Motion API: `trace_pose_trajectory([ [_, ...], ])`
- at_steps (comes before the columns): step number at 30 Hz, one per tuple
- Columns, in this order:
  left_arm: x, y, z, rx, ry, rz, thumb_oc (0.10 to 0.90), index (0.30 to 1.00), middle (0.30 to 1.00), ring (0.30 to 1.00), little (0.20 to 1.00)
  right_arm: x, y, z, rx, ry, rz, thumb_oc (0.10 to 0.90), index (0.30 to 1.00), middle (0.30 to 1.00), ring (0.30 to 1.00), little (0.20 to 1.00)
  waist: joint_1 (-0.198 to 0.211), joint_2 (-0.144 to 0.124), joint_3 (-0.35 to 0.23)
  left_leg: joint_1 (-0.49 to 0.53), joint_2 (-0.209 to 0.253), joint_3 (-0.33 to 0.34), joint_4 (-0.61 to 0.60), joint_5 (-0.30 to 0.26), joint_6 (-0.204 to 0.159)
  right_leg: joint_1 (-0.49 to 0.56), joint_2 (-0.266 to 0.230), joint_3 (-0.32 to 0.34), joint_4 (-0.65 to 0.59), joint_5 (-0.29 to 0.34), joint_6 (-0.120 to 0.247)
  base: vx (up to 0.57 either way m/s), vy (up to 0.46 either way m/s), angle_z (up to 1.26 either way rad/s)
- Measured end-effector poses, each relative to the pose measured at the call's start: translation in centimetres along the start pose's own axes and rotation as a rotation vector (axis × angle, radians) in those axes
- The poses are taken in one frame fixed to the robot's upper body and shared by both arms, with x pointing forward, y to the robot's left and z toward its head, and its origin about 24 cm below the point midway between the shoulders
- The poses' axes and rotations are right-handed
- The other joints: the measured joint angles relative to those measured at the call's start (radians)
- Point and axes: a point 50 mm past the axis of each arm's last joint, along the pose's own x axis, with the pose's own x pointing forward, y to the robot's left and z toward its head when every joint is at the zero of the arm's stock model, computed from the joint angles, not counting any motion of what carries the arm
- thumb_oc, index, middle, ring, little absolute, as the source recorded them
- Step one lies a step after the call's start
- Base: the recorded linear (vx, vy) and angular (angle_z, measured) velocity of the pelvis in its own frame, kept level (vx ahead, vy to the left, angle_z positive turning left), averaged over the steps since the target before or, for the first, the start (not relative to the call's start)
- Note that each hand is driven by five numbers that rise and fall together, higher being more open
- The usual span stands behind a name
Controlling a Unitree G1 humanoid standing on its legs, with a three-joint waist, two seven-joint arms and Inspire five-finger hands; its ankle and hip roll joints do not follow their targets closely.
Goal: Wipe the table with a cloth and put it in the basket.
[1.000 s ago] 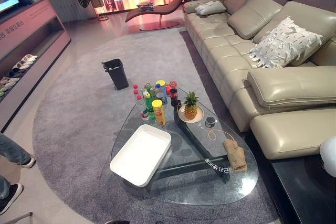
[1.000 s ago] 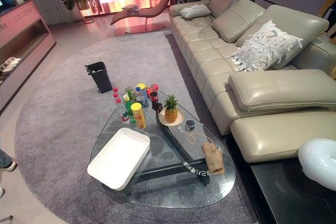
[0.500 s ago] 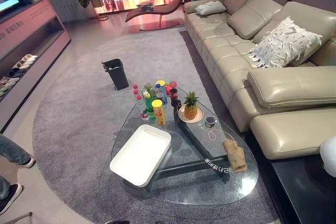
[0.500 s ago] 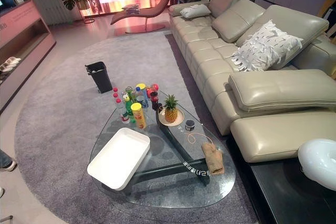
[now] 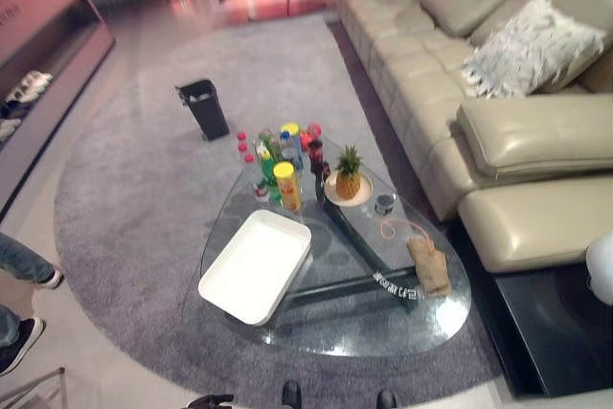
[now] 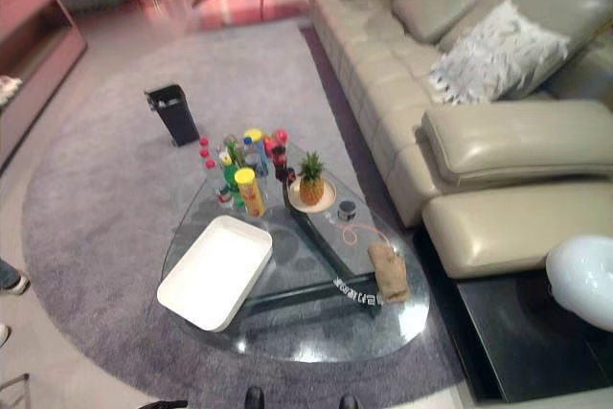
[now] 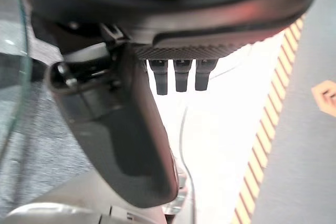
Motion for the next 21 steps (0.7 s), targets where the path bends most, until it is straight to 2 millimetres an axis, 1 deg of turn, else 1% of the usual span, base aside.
trace_pose_trajectory([
  [2, 0.0, 0.6, 1.8, -0.027, -0.048, 0.019, 0.8, 0.9, 0.9, 0.9, 0.9, -0.2, -0.6, 2.0, 0.011, -0.044, -0.019, 0.8, 0.9, 0.9, 0.9, 0.9, 0.0, -0.002, 0.054, -0.04, -0.001, -0.001, 0.0, 0.018, 0.005, -0.041, 0.001, 0.001, 0.0, 0.022, -0.003, -0.1, -0.004, -0.02],
  [3, -0.1, 0.8, 3.0, -0.039, -0.077, 0.031, 0.8, 0.9, 0.9, 0.9, 0.9, -0.4, -1.0, 3.5, 0.016, -0.077, -0.031, 0.8, 0.9, 0.9, 0.9, 0.9, 0.0, -0.01, 0.089, -0.064, -0.002, -0.001, 0.0, 0.026, 0.005, -0.066, -0.001, 0.002, -0.001, 0.026, -0.003, -0.08, -0.001, -0.01],
  [5, -0.2, 1.0, 4.2, -0.09, -0.118, 0.035, 0.8, 0.9, 0.9, 0.9, 0.9, -0.7, -1.4, 5.1, 0.021, -0.123, -0.049, 0.8, 0.9, 0.9, 0.9, 0.9, 0.003, -0.026, 0.131, -0.084, -0.004, -0.003, 0.0, 0.03, 0.005, -0.087, -0.002, 0.002, -0.006, 0.029, 0.0, -0.11, 0.014, 0.0],
  [7, -0.3, 1.4, 5.1, -0.105, -0.143, 0.058, 0.8, 0.9, 0.9, 0.9, 0.9, -1.0, -2.0, 6.5, 0.034, -0.165, -0.074, 0.8, 0.9, 0.9, 0.9, 0.9, 0.004, -0.032, 0.146, -0.117, -0.007, -0.003, 0.0, 0.036, 0.005, -0.121, -0.005, 0.003, -0.006, 0.036, 0.005, -0.09, 0.025, -0.01],
  [9, -0.3, 1.3, 5.5, -0.122, -0.158, 0.061, 0.8, 0.9, 0.9, 0.9, 0.9, -1.2, -2.3, 7.2, 0.054, -0.183, -0.082, 0.8, 0.9, 0.9, 0.9, 0.9, 0.004, -0.032, 0.162, -0.123, -0.01, -0.001, 0.0, 0.036, 0.006, -0.131, -0.008, 0.006, -0.006, 0.041, 0.002, -0.04, 0.009, -0.03],
  [11, -0.4, 1.1, 6.5, -0.149, -0.199, 0.053, 0.8, 0.9, 0.9, 0.9, 0.9, -1.5, -2.7, 8.4, 0.079, -0.212, -0.095, 0.8, 0.9, 0.9, 0.9, 0.9, 0.005, -0.03, 0.171, -0.155, -0.013, 0.0, 0.0, 0.038, 0.007, -0.16, -0.01, 0.007, -0.006, 0.045, 0.002, -0.08, -0.008, -0.02],
  [14, -0.7, 1.1, 8.4, -0.177, -0.256, 0.047, 0.8, 0.9, 0.9, 0.9, 0.9, -2.0, -3.2, 10.0, 0.127, -0.258, -0.12, 0.8, 0.9, 0.9, 0.9, 0.9, 0.008, -0.025, 0.201, -0.177, -0.015, 0.0, 0.0, 0.047, 0.012, -0.184, -0.011, 0.007, 0.0, 0.054, 0.004, -0.1, -0.001, 0.0],
  [16, -1.0, 1.1, 10.4, -0.194, -0.311, 0.042, 0.8, 0.9, 0.9, 0.9, 0.9, -2.5, -3.8, 11.5, 0.156, -0.305, -0.141, 0.8, 0.9, 0.9, 0.9, 0.9, 0.009, -0.021, 0.227, -0.19, -0.017, -0.004, 0.0, 0.052, 0.013, -0.197, -0.013, 0.008, 0.001, 0.058, 0.005, -0.15, -0.015, -0.02],
  [18, -1.8, 1.3, 13.3, -0.22, -0.391, 0.035, 0.8, 0.9, 0.9, 0.9, 0.9, -3.6, -5.1, 13.9, 0.201, -0.386, -0.183, 0.8, 0.9, 0.9, 0.9, 0.9, 0.008, -0.022, 0.261, -0.261, -0.029, -0.018, 0.08, 0.062, 0.006, -0.265, -0.027, 0.018, 0.081, 0.029, 0.009, -0.17, -0.041, 0.01],
  [19, -1.9, 1.2, 13.9, -0.22, -0.408, 0.034, 0.8, 0.9, 0.9, 0.9, 0.9, -3.8, -5.5, 14.4, 0.205, -0.406, -0.199, 0.8, 0.9, 0.9, 0.9, 0.9, 0.009, -0.018, 0.269, -0.271, -0.03, -0.021, 0.089, 0.062, 0.006, -0.278, -0.027, 0.019, 0.096, 0.023, 0.008, -0.08, -0.047, 0.13],
  [20, -2.2, 1.2, 14.9, -0.221, -0.437, 0.031, 0.8, 0.9, 0.9, 0.9, 0.9, -4.3, -6.1, 15.1, 0.222, -0.452, -0.233, 0.8, 0.9, 0.9, 0.9, 0.9, 0.005, -0.01, 0.276, -0.296, -0.033, -0.033, 0.111, 0.062, 0.006, -0.311, -0.03, 0.017, 0.146, 0.004, 0.009, -0.06, -0.051, 0.11],
  [21, -2.4, 1.3, 15.2, -0.223, -0.452, 0.036, 0.8, 0.9, 0.9, 0.9, 0.9, -4.6, -6.4, 15.6, 0.233, -0.476, -0.25, 0.8, 0.9, 0.9, 0.9, 0.9, 0.003, -0.013, 0.282, -0.307, -0.035, -0.034, 0.129, 0.062, 0.006, -0.329, -0.035, 0.019, 0.182, -0.013, 0.008, -0.07, -0.048, 0.15],
])
